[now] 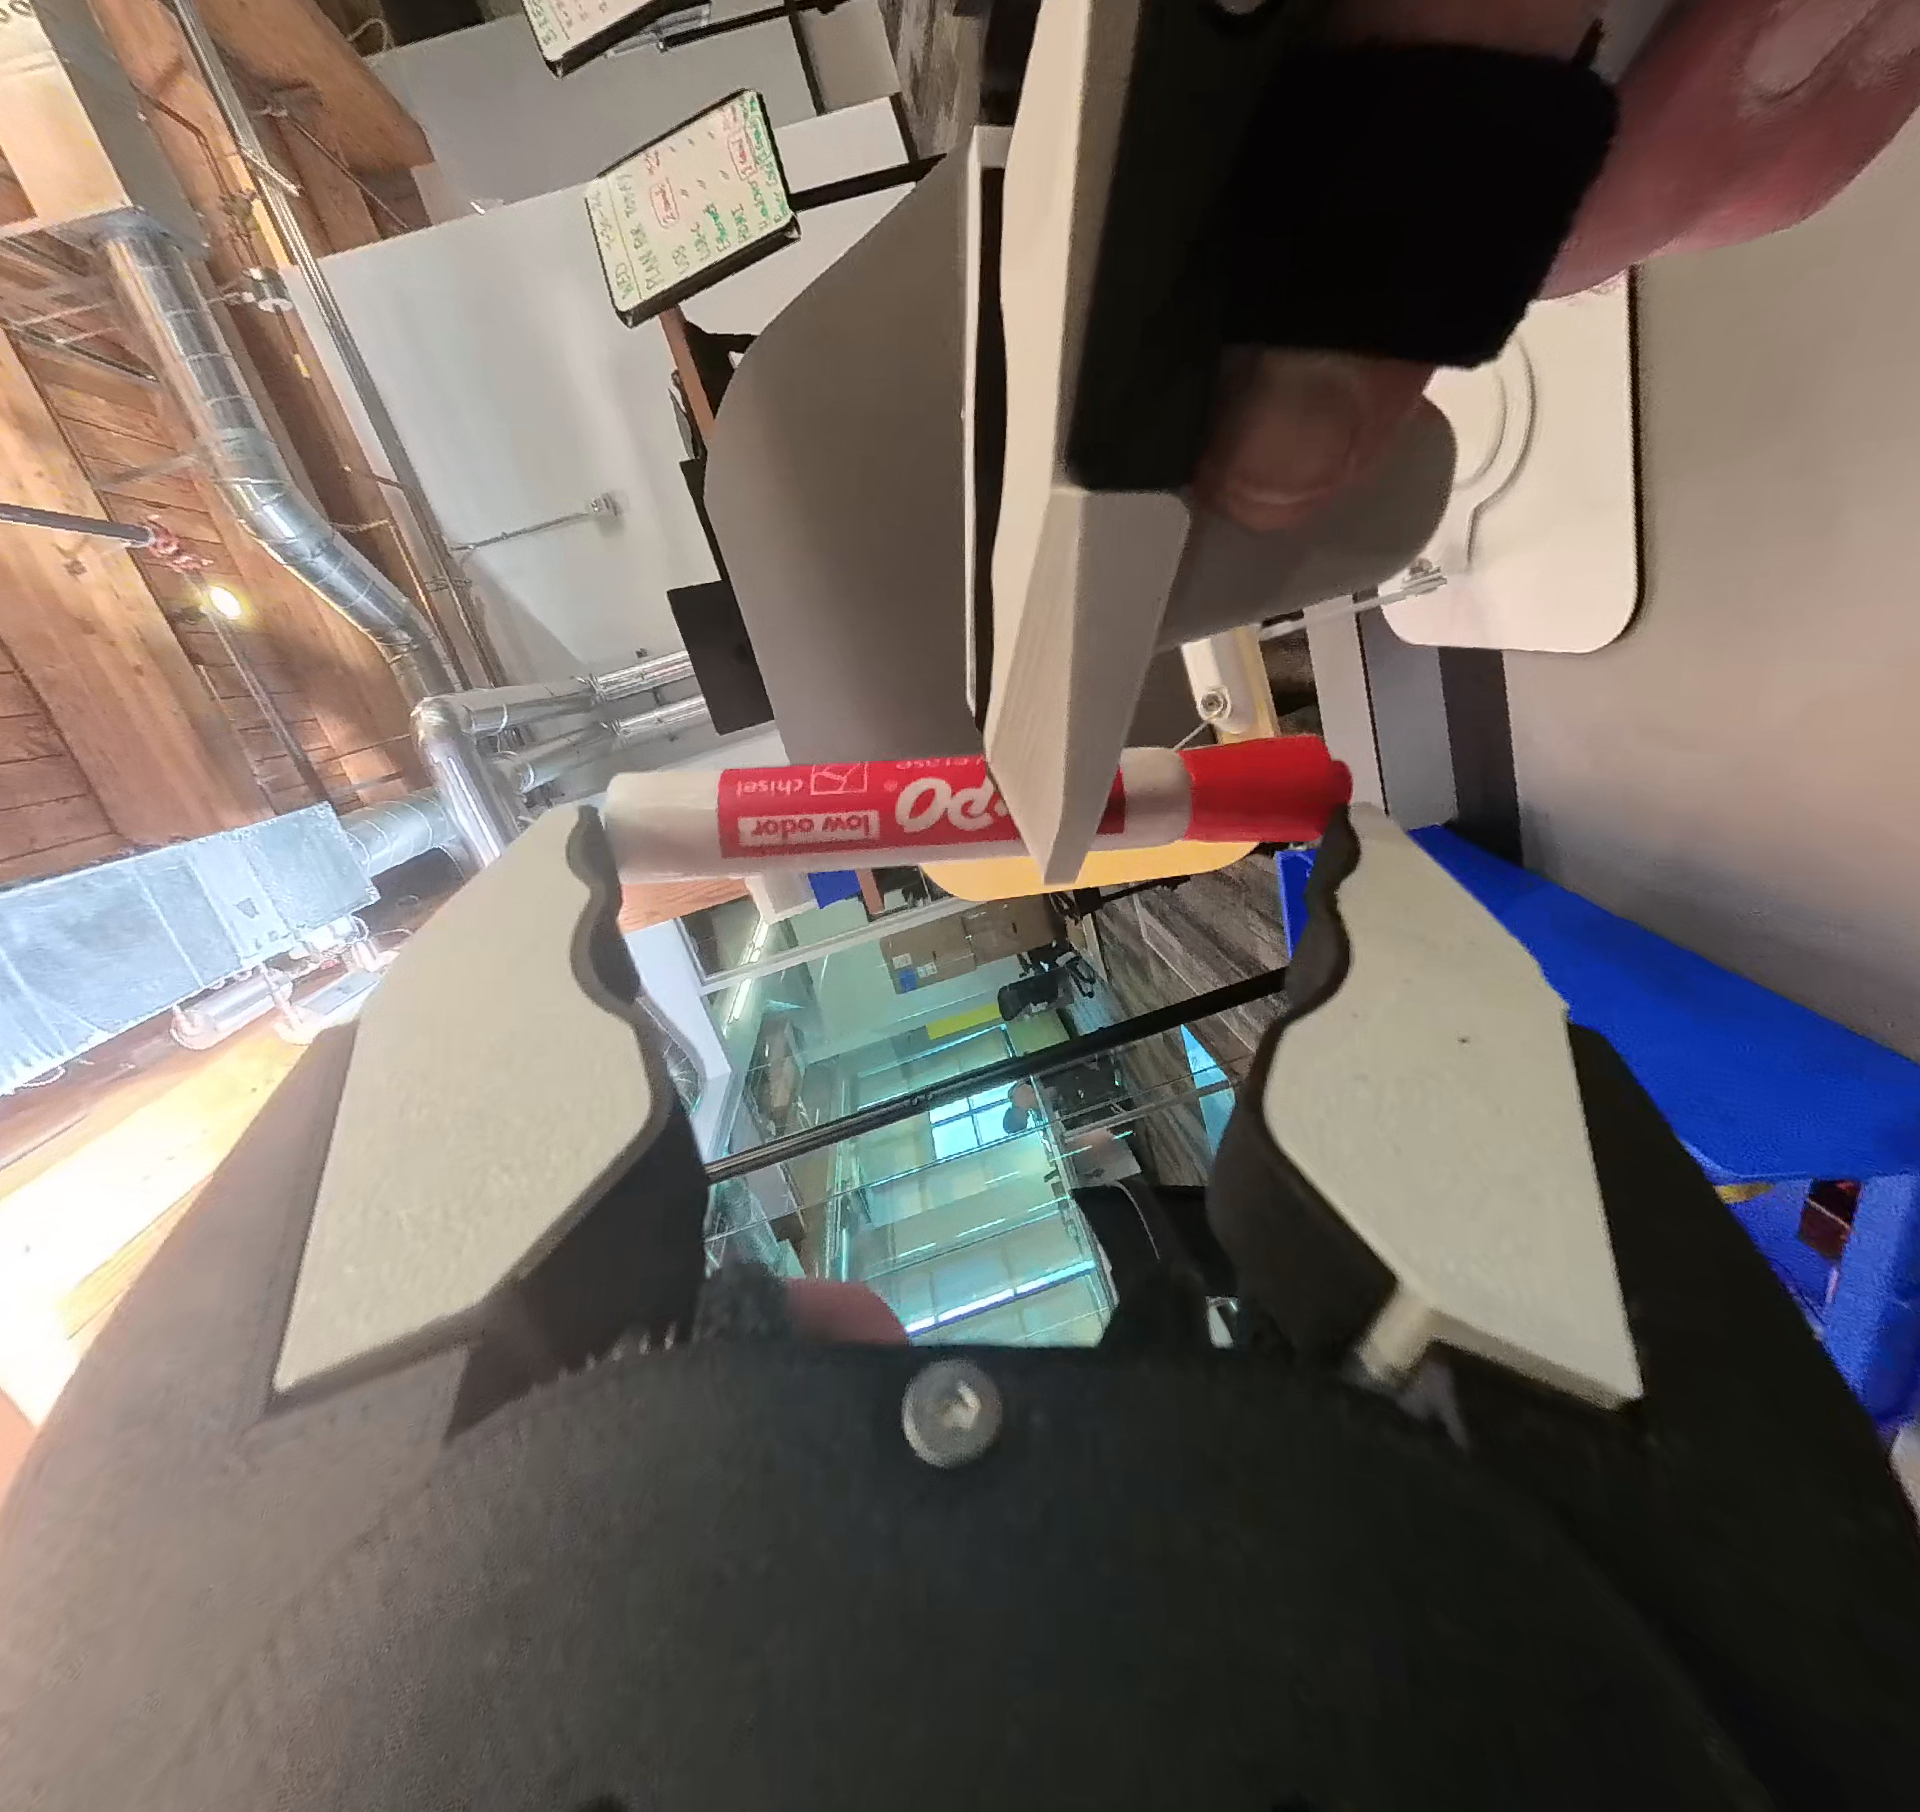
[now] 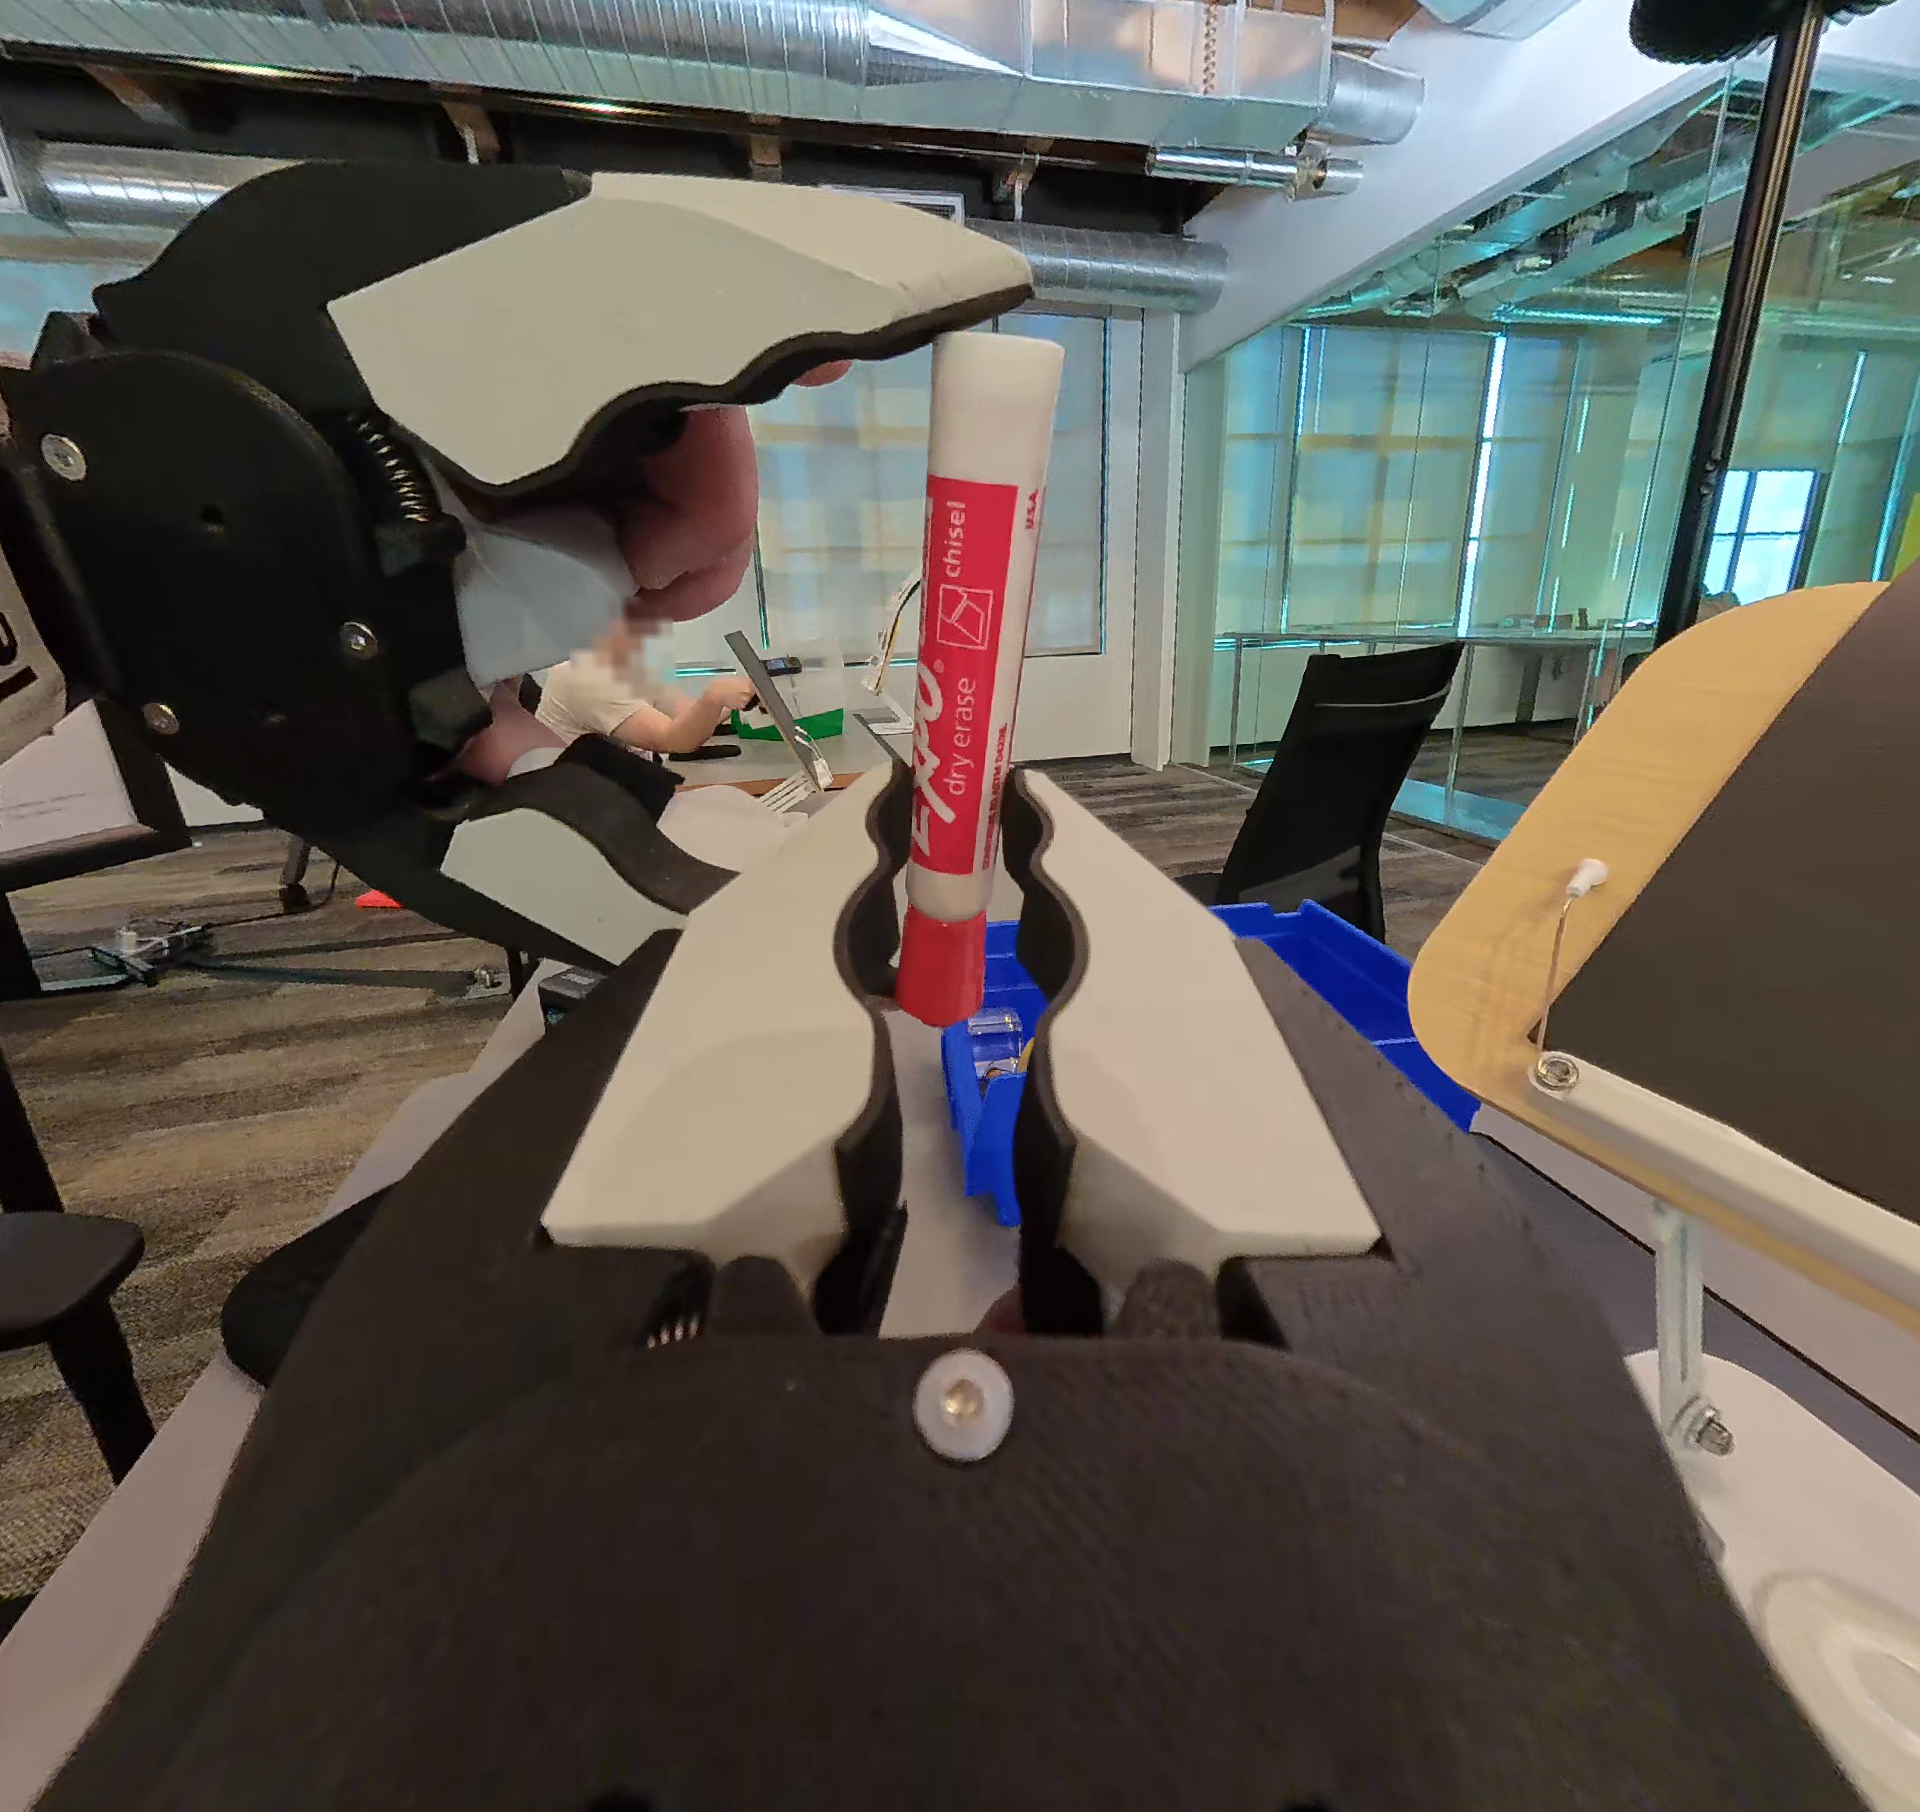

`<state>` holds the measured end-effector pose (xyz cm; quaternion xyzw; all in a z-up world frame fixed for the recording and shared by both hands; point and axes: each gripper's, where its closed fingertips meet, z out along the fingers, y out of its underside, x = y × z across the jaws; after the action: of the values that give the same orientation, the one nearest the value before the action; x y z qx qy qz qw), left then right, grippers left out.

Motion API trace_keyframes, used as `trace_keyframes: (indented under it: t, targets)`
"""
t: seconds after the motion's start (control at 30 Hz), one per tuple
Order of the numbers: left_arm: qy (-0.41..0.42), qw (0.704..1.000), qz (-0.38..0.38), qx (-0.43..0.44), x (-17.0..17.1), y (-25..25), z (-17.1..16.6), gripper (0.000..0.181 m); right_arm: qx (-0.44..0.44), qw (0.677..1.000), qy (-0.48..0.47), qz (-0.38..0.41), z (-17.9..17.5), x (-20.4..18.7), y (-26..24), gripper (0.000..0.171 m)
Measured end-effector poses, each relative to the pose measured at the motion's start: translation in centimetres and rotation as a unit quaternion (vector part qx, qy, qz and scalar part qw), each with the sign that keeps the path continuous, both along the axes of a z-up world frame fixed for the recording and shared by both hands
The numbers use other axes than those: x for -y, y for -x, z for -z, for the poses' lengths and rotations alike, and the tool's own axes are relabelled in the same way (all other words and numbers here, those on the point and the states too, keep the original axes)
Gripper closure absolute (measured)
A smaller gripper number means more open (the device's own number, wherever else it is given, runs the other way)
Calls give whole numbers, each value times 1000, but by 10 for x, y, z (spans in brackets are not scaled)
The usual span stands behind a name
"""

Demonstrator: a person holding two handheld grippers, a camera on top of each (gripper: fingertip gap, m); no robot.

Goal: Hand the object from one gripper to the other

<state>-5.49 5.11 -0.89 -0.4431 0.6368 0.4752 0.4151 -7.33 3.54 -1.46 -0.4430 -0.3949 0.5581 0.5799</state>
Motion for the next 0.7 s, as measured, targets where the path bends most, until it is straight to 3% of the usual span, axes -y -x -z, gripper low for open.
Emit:
trace_keyframes:
  t: [0.53, 0.7]
  targets:
    - [-8, 1000, 4, 3, -2, -5, 2, 58, 17, 1000, 20, -2, 4, -1, 3, 156]
    - [-16, 998, 55, 31, 3, -5, -8, 58, -27, 996, 73, -50, -4, -7, -9, 157]
